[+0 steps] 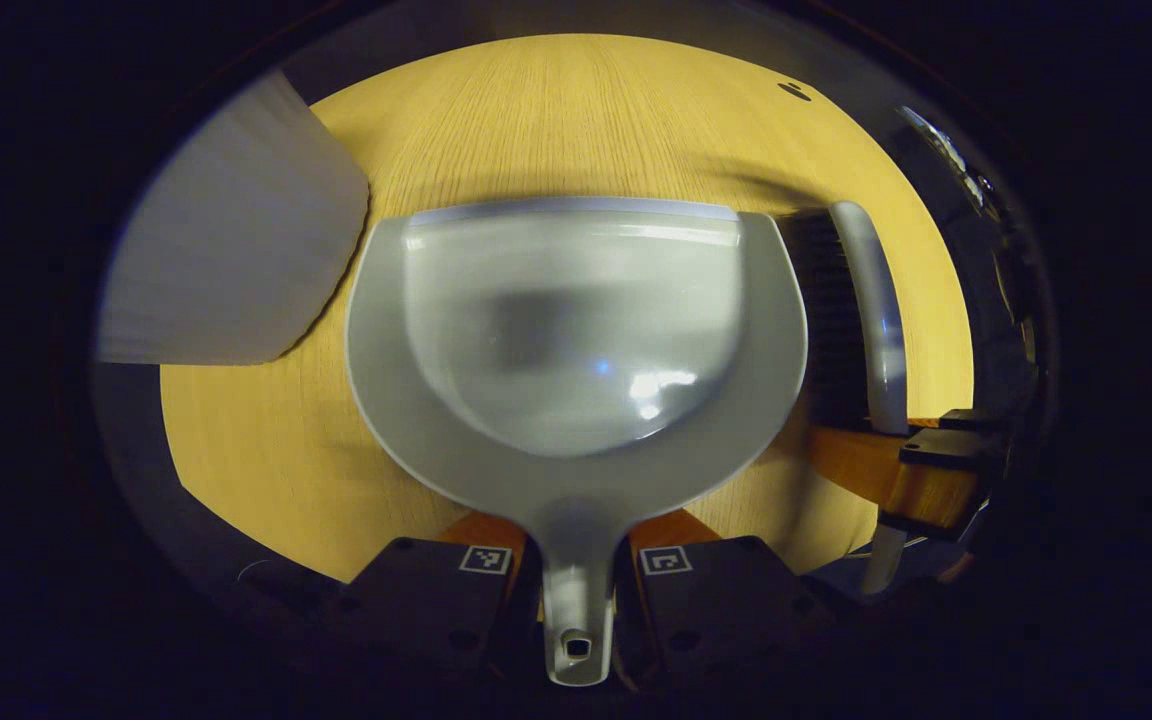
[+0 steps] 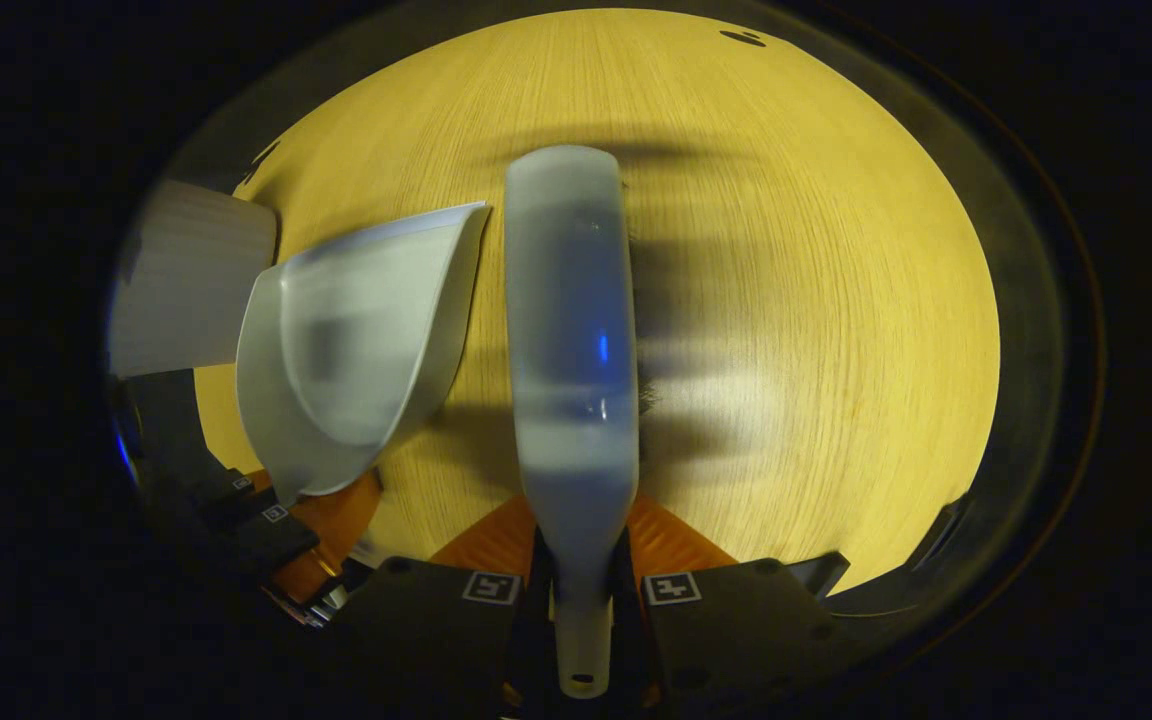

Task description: Pick up the small broom and dustpan from the desktop, sweep the trash into the dustpan with the broom, and then empty the trash into the garbage bin.

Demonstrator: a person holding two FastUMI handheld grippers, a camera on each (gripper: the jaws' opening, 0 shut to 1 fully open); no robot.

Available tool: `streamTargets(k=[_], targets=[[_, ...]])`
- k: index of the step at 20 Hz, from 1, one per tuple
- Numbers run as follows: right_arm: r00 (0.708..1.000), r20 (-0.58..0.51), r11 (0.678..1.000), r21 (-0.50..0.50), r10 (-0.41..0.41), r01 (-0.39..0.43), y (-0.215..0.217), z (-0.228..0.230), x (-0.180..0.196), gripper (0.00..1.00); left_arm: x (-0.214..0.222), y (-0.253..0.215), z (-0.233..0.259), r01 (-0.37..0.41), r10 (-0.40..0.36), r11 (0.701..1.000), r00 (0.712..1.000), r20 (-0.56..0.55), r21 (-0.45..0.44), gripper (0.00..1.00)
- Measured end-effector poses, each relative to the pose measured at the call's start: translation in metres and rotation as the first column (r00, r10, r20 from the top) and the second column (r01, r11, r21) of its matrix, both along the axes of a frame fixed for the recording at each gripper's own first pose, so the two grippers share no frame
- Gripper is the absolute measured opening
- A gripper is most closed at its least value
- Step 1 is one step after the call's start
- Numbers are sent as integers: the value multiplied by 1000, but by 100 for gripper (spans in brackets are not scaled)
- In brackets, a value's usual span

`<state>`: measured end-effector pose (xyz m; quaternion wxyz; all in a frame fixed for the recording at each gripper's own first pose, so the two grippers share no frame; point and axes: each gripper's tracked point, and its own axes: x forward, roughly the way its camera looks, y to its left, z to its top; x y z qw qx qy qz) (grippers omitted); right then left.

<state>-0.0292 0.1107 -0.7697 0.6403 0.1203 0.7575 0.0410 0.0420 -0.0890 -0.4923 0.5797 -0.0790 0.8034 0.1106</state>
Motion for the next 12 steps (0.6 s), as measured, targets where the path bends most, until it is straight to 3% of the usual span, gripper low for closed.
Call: streamTargets(k=[3,5,6,8,10,11,12], targets=[[1000,0,1000,10,2,-2,3,4,0,31,0,-7,0,31,-31,999,1000,-3,-22,67],[1000,3,1000,19,8,-8,3,7,-2,41,-4,-12,1,31,-31,999,1000,-1,-20,78],[1000,12,1000,12,10,-11,2,6,-1,57,-4,-13,3,27,-26,1000,1000,5,-16,82],[1000,22,1000,0,5,-5,-1,7,-2,90,-7,-11,7,30,-30,1000,999,13,-8,82],[999,35,1000,10,-8,7,-3,11,-2,87,-10,-9,13,54,-54,998,998,13,9,82],[999,45,1000,17,-14,13,-4,14,-1,95,-9,-8,17,70,-70,997,997,31,23,82],[998,55,1000,24,-19,18,-4,20,0,93,-8,-7,20,78,-80,996,996,49,38,82]])
